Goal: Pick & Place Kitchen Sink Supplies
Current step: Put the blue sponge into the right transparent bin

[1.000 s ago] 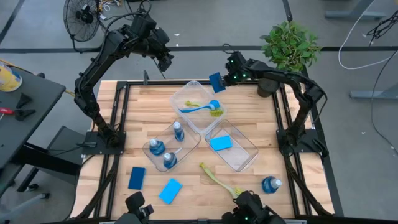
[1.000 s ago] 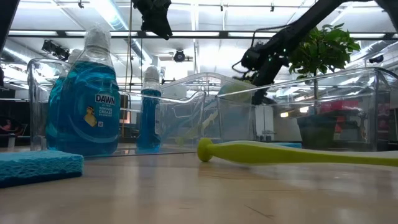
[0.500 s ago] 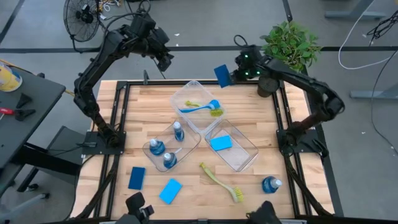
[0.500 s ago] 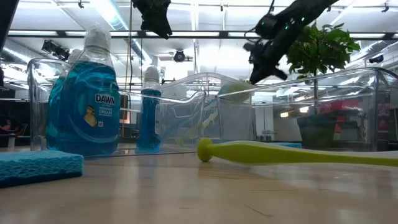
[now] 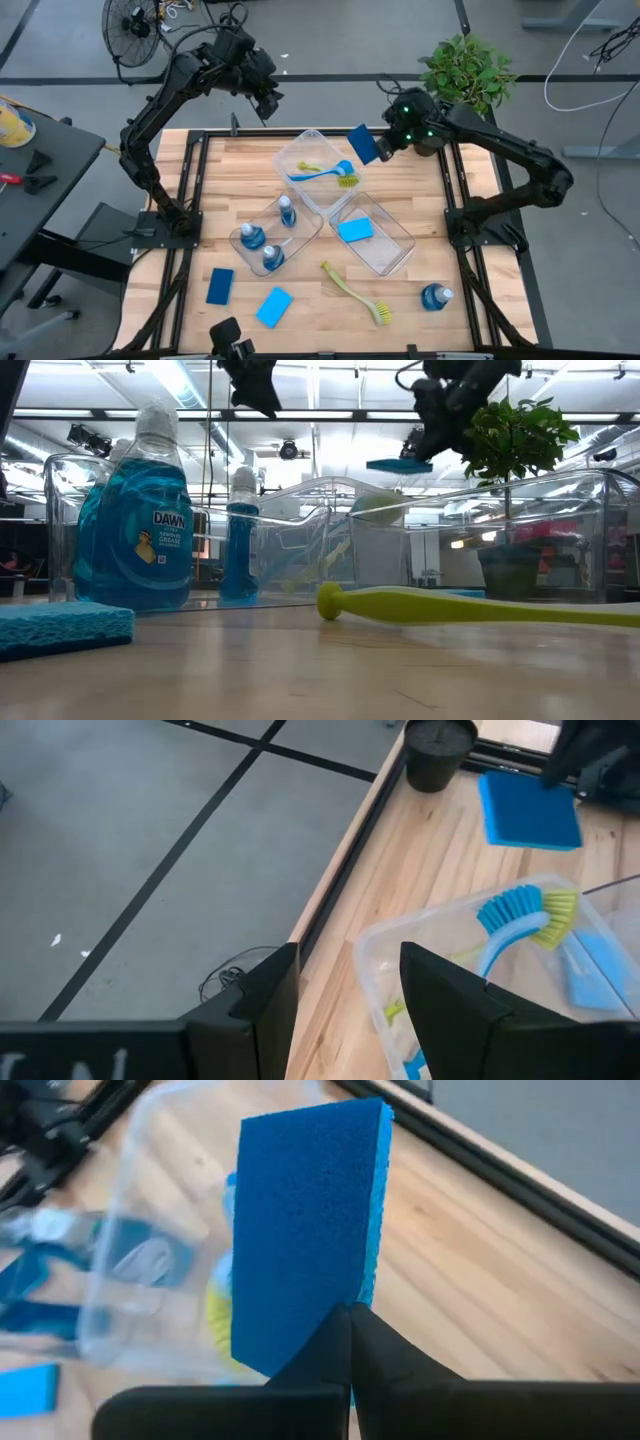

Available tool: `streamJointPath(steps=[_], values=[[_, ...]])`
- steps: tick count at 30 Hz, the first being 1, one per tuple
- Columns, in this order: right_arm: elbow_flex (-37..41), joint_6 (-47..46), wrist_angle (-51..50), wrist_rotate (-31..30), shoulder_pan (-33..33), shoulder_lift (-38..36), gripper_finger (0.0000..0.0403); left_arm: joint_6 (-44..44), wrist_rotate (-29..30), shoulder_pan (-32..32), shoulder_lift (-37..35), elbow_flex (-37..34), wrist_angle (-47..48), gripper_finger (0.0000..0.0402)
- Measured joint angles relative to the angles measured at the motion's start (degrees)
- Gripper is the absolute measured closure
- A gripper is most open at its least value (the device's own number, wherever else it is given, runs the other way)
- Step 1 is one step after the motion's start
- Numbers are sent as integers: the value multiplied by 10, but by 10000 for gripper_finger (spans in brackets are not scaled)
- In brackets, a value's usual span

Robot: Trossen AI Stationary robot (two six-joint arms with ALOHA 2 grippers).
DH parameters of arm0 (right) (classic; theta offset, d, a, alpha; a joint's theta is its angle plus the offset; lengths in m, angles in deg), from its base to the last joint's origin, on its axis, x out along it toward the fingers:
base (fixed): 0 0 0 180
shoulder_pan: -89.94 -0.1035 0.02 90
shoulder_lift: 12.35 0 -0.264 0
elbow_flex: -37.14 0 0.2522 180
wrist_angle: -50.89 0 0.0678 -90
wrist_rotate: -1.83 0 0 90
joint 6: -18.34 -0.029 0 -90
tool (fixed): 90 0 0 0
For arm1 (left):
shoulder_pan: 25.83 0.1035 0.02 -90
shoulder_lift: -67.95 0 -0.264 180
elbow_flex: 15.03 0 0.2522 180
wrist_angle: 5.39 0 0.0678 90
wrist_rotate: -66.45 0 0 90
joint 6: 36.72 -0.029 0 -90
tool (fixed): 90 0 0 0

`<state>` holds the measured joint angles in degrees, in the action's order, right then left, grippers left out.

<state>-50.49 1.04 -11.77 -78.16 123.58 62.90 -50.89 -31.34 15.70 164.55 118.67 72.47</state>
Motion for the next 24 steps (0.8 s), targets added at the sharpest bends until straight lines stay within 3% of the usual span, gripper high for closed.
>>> streamJointPath(steps=[9, 24], values=[[0, -46, -55, 8, -106, -39, 403, 5, 1, -17, 0, 0, 0, 223], [0, -164, -150, 9, -269, -42, 403, 5, 2, -49, 0, 0, 0, 223]])
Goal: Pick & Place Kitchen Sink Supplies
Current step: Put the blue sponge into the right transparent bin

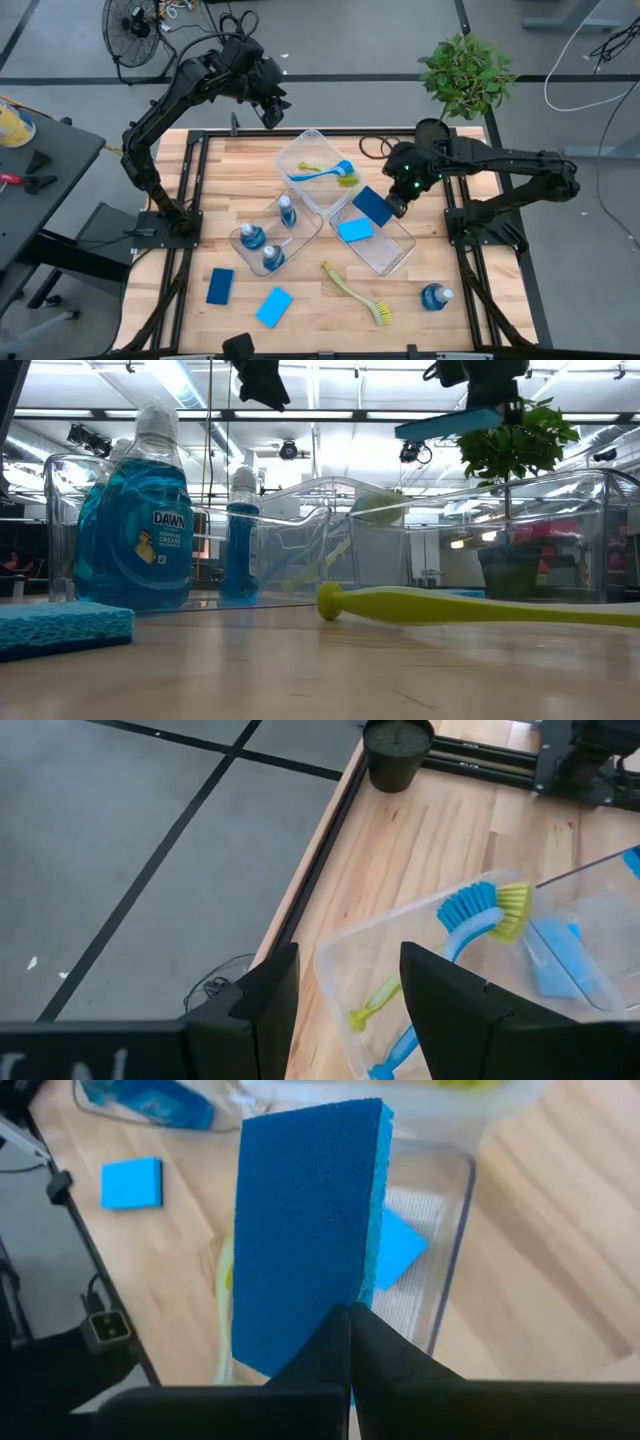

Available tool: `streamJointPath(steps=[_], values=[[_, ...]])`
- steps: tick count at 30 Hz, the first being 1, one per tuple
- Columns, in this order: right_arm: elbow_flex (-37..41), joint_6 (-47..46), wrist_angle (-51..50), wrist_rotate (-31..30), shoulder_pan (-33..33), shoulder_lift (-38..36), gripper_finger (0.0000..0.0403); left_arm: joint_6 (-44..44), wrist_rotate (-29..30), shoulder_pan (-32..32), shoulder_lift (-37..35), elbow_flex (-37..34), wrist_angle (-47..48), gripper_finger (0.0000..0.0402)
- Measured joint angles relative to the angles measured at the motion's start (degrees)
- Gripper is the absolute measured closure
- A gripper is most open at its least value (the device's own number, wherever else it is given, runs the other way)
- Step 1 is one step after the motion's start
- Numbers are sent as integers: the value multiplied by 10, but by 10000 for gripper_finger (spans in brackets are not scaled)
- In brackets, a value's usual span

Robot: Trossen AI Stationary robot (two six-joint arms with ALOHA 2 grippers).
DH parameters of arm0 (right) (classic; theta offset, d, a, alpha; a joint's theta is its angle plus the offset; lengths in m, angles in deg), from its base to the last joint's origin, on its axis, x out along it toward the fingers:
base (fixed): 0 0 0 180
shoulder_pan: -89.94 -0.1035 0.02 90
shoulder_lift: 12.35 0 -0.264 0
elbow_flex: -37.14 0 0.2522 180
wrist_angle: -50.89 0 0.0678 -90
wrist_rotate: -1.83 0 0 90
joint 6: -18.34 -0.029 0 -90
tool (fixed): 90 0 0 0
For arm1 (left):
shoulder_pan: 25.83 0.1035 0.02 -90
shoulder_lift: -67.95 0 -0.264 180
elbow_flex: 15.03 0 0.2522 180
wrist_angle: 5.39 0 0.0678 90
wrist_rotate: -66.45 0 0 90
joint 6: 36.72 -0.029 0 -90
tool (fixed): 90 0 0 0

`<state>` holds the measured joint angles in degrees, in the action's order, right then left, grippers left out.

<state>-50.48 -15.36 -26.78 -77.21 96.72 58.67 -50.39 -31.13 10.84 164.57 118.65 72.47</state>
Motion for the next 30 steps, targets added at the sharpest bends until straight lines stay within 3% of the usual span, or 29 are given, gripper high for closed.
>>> streamJointPath(steps=[7, 14, 23, 30], values=[[43, -72, 17, 6, -50, 0, 403, -4, 0, -13, 0, 0, 0, 223], [129, -149, 127, 14, -92, 0, 403, -5, 0, -15, 0, 0, 0, 223], [238, -218, 225, 19, -113, 0, 403, -5, 0, -16, 0, 0, 0, 223], [264, -239, 254, 21, -120, 0, 395, -6, 0, -16, 0, 0, 0, 223]])
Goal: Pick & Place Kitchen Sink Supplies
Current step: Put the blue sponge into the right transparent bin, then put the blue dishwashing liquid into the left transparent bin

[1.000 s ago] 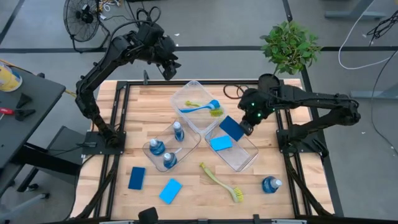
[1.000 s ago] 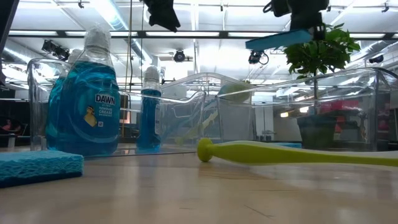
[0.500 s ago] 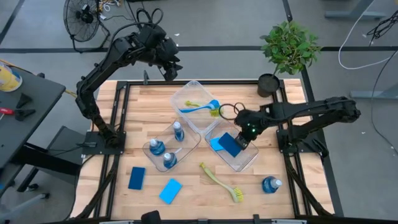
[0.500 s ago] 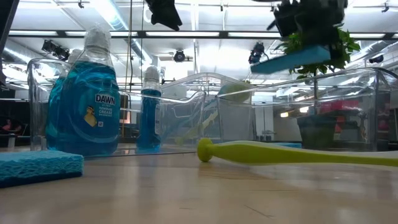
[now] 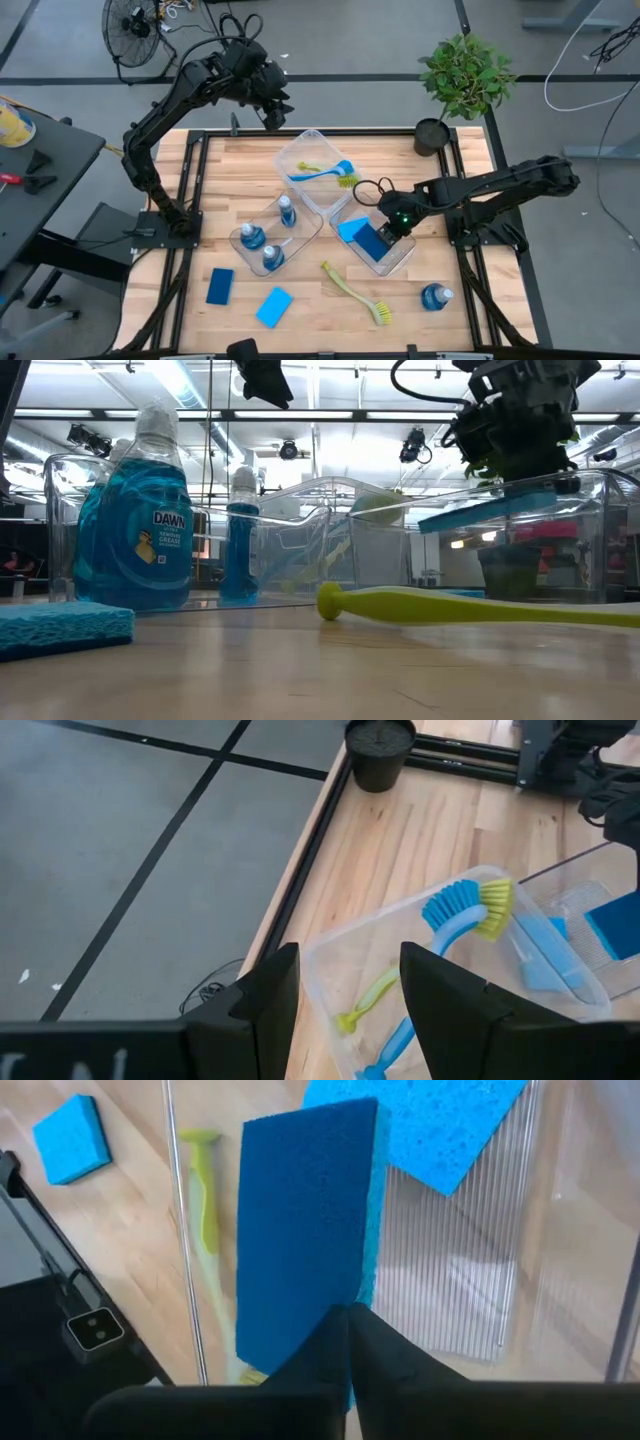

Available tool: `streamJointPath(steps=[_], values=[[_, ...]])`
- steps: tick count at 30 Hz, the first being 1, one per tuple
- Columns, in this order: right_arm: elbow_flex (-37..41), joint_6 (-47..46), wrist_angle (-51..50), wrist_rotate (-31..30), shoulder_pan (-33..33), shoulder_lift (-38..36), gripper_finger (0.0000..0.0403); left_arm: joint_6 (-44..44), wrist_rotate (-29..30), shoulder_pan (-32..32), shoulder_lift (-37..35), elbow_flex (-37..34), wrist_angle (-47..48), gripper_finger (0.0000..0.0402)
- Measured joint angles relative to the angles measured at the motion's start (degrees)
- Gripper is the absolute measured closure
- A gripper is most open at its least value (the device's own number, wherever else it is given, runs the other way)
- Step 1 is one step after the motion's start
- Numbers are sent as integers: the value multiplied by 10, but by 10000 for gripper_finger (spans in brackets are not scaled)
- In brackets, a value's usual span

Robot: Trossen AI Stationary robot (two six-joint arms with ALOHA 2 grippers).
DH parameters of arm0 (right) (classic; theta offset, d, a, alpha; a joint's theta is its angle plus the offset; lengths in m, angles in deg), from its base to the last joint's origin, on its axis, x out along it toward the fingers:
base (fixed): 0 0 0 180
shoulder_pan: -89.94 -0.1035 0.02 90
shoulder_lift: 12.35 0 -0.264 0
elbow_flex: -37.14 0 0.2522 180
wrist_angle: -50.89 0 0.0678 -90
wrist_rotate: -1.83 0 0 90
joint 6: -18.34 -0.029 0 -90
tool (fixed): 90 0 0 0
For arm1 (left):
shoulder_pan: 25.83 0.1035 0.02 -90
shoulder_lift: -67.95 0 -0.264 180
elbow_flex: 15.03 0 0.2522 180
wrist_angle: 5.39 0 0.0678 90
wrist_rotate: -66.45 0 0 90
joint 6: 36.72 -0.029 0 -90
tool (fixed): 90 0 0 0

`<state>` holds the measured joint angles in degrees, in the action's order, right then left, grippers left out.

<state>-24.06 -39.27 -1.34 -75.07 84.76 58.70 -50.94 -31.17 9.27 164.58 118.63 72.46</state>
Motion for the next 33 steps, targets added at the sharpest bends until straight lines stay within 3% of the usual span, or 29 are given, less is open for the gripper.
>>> streamJointPath(steps=[5, 14, 18, 25, 33], values=[[0, 12, 2, -11, 0, 0, 351, 8, -3, -2, 0, 0, 2, 223], [1, 26, 43, 0, 0, 0, 219, 13, -8, -26, -22, 0, 7, 223], [-5, 26, 44, 19, 0, 0, 181, 30, -11, -50, -43, 0, 6, 223], [-33, 28, 46, 59, -8, 0, 170, 61, -12, -116, -78, 0, 5, 223], [-95, 47, 45, 60, -28, 0, 177, 91, -11, -192, -95, 0, 4, 223]])
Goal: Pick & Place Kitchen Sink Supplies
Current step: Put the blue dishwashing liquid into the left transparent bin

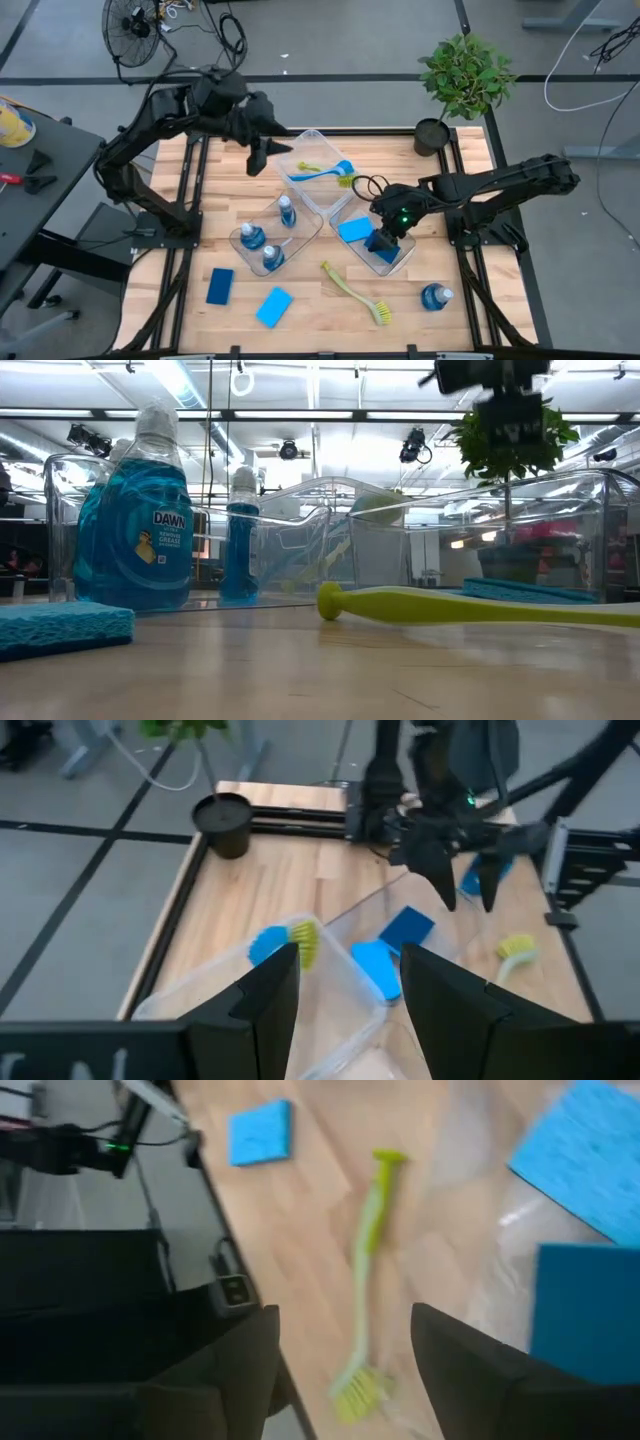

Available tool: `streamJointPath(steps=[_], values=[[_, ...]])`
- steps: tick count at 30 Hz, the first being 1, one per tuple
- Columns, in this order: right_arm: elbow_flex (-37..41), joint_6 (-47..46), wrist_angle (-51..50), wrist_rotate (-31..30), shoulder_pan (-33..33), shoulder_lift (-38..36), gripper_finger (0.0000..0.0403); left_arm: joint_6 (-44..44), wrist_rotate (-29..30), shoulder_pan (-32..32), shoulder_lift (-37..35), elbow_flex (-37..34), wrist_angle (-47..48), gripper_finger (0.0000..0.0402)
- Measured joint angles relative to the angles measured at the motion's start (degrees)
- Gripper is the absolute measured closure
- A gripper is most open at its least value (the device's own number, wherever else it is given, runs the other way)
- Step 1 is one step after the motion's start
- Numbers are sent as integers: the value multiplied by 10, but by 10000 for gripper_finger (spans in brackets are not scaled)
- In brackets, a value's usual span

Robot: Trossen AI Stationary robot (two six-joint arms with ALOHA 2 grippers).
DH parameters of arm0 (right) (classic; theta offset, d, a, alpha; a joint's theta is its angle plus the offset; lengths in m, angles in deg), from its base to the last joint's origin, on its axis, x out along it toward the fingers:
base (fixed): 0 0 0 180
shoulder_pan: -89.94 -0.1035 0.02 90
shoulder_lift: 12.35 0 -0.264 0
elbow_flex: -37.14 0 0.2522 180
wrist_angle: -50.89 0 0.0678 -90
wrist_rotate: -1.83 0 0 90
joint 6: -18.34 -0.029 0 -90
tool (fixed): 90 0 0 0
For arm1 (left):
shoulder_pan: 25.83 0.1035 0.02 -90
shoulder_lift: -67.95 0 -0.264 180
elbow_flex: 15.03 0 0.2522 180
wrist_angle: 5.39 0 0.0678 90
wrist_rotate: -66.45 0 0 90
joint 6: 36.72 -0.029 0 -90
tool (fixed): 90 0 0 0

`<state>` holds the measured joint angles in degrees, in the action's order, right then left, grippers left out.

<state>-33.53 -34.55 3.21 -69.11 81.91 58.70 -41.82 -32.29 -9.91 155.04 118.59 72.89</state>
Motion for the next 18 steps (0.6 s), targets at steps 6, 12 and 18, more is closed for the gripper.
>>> streamJointPath(steps=[6, 12, 18], values=[[-54, 25, -11, 0, -15, 0, 189, 0, 14, -31, -7, 0, -1, 223], [-110, 70, -53, -1, -45, 0, 197, 0, 21, -43, -6, 0, 0, 223], [-160, 130, -108, -1, -89, 0, 199, -1, 21, -43, -5, 0, 0, 223]])
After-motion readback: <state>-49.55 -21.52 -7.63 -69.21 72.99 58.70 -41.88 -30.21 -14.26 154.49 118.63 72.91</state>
